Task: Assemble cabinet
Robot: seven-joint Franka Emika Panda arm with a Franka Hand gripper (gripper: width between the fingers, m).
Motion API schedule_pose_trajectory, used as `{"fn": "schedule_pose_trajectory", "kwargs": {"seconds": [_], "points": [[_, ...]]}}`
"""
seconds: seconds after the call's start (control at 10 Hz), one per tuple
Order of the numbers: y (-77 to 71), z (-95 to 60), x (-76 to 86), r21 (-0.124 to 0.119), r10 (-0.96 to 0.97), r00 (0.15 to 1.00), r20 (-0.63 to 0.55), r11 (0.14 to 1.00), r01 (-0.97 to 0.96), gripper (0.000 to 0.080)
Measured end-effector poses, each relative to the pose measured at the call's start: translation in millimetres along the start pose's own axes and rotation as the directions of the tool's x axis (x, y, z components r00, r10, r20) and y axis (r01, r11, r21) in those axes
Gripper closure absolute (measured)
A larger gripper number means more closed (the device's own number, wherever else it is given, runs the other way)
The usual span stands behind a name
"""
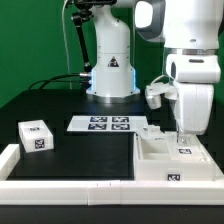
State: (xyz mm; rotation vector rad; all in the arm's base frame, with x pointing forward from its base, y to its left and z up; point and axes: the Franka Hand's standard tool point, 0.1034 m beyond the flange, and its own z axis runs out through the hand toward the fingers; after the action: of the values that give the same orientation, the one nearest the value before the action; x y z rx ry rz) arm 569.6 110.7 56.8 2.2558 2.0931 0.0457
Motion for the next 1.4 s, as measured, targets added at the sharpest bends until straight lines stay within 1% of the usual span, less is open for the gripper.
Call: {"fn": "schedule_pose_trajectory", "kwargs": {"seconds": [0.2,0.6,0.9,1.0,1.1,1.2,1.3,1.4], "points": [[10.7,1.2,-0.2,-0.001,-0.003,1.0,0.001,1.0,0.003,0.0728],[11.0,1.1,0.0,0.033,-0.007,1.0,0.018,0.999,0.007,0.0727],[10.0,-0.3,1.8,0.03,0.0,1.0,0.019,1.0,0.0,0.0717],[8.9,-1.1,1.9,0.03,0.0,1.0,0.019,1.0,0.0,0.0541],[7.1,-2.5,1.3,0.029,0.001,1.0,0.019,1.0,-0.002,0.0404],[5.1,-4.2,1.6,0.022,0.004,1.0,0.016,1.0,-0.004,0.0404],[0.9,-8.4,2.3,0.006,0.022,1.0,0.008,1.0,-0.022,0.0199],[-9.2,-15.8,2.7,-0.009,0.042,0.999,0.0,0.999,-0.042,0.0054]]}}
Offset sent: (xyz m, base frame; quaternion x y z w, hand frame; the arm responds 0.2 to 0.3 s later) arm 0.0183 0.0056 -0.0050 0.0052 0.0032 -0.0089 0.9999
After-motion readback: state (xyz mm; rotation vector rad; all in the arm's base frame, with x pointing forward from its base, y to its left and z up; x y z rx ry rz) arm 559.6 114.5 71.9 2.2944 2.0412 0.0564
